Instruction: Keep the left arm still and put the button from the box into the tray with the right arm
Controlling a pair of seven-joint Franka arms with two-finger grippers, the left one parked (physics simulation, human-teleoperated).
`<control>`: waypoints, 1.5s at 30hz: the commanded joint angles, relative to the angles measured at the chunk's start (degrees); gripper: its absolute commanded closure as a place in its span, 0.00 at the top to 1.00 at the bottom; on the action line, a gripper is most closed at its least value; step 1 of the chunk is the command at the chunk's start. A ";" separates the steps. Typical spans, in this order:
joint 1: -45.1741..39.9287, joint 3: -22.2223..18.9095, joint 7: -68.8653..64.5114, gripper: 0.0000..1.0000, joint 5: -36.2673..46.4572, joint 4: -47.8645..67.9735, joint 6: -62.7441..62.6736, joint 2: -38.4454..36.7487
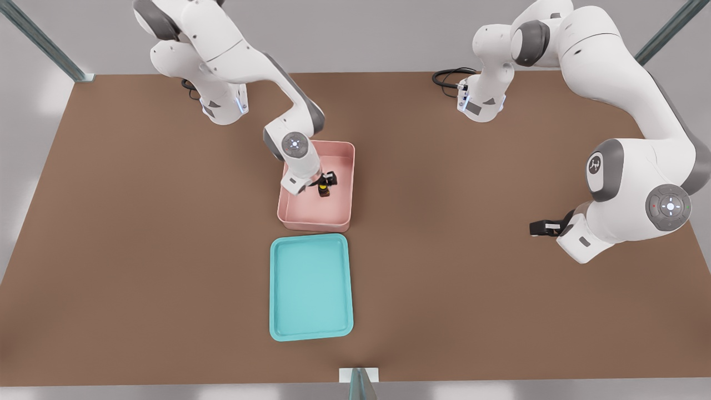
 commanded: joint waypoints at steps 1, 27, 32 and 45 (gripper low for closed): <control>0.00 0.29 7.70 1.00 0.03 -1.41 10.06 0.39; -2.37 -0.24 0.06 0.49 -0.50 1.40 5.94 0.39; -4.92 -4.46 -7.50 0.49 -0.41 17.05 -10.06 1.01; -8.26 -8.41 -16.91 0.49 1.44 43.23 -9.53 23.95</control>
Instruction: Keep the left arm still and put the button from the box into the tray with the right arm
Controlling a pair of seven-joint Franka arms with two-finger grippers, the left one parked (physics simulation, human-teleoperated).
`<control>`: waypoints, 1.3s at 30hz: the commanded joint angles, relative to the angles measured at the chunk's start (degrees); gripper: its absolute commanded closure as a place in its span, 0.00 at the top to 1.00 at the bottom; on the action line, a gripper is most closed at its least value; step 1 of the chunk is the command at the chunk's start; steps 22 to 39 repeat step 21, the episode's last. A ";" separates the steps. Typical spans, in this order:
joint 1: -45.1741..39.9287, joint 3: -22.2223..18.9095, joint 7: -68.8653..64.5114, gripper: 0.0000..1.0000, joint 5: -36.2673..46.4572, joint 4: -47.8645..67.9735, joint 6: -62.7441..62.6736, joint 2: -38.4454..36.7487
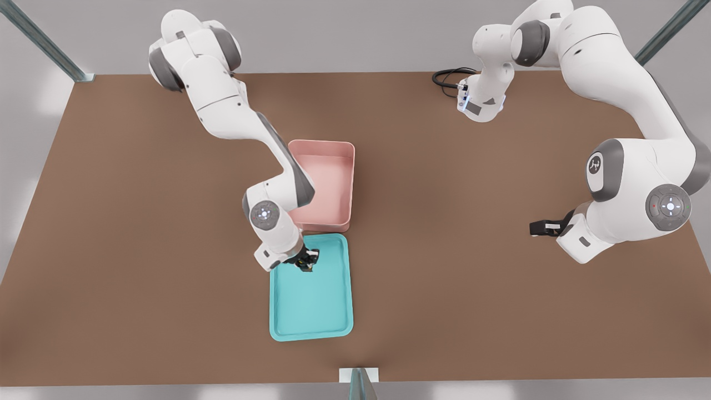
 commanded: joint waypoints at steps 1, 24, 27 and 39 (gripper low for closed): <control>-0.49 0.05 -9.19 0.67 0.47 2.80 -1.29 1.58; -20.35 -4.43 -29.67 1.00 -6.47 0.07 -46.20 -30.23; -20.35 -4.43 -29.67 1.00 -6.47 0.07 -46.20 -30.23; -20.35 -4.43 -29.67 1.00 -6.47 0.07 -46.20 -30.23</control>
